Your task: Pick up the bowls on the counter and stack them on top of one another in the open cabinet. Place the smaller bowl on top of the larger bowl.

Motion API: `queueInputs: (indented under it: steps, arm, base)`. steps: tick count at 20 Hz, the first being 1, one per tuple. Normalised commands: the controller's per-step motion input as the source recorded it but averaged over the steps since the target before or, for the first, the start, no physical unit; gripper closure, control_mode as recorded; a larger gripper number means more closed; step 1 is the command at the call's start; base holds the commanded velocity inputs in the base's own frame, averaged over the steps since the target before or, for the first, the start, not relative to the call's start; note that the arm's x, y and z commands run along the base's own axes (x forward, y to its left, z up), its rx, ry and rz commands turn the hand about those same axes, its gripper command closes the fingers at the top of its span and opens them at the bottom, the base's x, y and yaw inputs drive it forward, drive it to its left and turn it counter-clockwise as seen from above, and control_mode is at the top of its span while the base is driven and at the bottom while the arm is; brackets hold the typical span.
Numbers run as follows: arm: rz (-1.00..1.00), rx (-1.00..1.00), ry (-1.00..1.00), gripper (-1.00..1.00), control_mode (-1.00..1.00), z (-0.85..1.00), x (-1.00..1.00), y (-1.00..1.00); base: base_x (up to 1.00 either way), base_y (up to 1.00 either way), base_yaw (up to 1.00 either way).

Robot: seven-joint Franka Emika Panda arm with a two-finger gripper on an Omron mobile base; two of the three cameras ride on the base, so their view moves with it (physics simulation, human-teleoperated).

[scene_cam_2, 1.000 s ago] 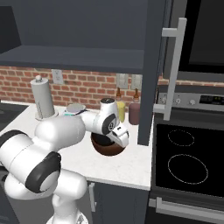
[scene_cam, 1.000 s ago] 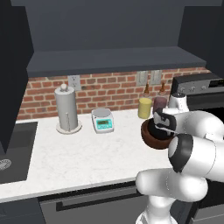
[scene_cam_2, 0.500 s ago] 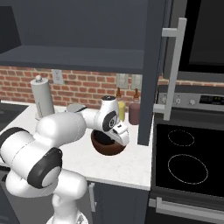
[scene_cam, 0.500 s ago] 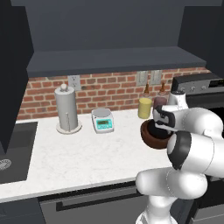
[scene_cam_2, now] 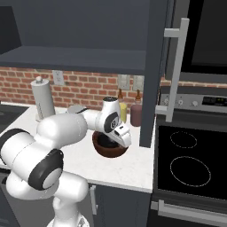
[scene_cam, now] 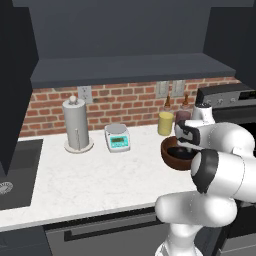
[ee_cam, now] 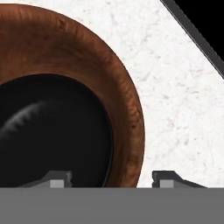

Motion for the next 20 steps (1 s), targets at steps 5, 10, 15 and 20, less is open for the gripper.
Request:
queueInputs:
  steps: [5, 10, 15, 20]
  arm:
    - [0.00, 0.00, 0.00, -1.00, -1.00, 0.00, 0.00, 0.00]
    - [0.00, -0.01, 0.00, -1.00, -1.00, 0.23, -0.01, 0.00]
    - [0.00, 0.00, 0.01, -1.00, -1.00, 0.30, 0.04, -0.11]
    - [0.06, 0.00, 0.08, -1.00, -1.00, -0.13, 0.42, -0.44]
  base:
    - [0.00, 0.00, 0.00]
    - [0.00, 0.00, 0.00]
    - [0.00, 0.00, 0.00]
    - [0.00, 0.00, 0.00]
